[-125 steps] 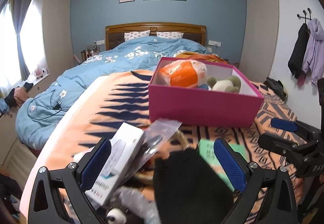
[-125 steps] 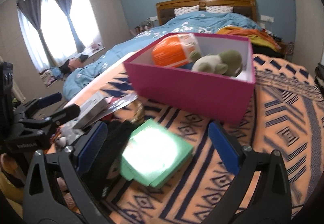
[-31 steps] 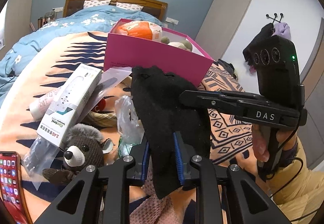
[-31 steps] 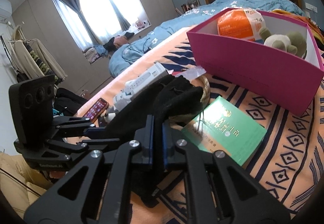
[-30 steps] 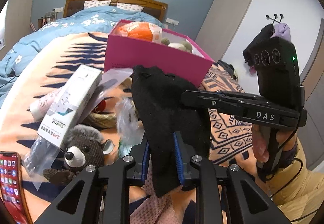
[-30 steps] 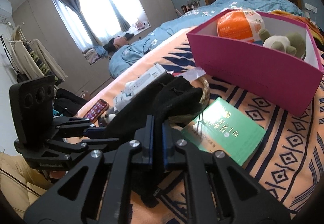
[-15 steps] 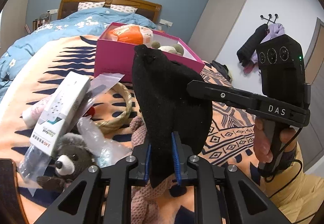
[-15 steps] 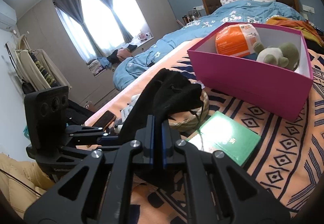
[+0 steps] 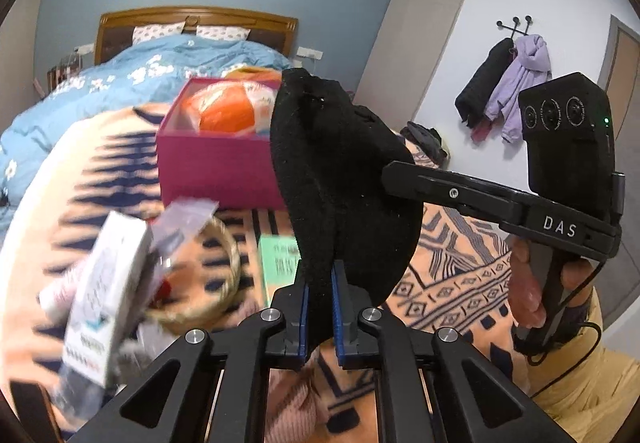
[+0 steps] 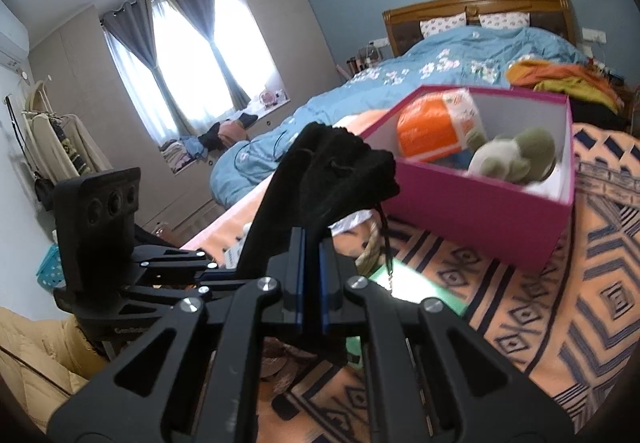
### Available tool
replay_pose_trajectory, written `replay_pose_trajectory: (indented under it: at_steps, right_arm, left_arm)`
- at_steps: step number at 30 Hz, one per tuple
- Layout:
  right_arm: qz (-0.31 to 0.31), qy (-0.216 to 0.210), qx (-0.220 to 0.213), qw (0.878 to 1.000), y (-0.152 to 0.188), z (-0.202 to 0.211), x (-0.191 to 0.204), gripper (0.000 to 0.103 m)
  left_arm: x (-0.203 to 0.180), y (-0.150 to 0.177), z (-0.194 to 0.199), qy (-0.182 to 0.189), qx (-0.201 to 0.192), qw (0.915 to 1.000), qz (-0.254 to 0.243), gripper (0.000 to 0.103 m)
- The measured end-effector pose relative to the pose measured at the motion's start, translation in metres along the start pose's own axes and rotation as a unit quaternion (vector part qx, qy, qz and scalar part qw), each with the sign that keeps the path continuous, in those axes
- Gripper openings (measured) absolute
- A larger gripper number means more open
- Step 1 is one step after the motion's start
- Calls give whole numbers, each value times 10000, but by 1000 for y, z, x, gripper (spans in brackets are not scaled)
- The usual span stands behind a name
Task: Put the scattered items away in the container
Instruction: 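Carry the black cloth in the right gripper over the magenta box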
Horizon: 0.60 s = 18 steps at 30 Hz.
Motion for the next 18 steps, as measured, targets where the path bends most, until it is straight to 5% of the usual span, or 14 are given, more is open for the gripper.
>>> replay_pose_trajectory:
  at_steps: [18]
  right_arm:
    - [-110, 511, -455, 9976, -63, 2, -40, 7]
  left_arm:
    - [2, -93, -38, -402, -320, 9978, -409, 8]
Point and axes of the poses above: each gripper's, at about its wrist camera, not at the fingertips, and z roughly against the way its jaws point, x to its left, y to its underside, the point moved 1 cm from there along -z, roughly the way its jaws point, and after that the axes turned 3 degrees about -x, right-handed, at the moved point
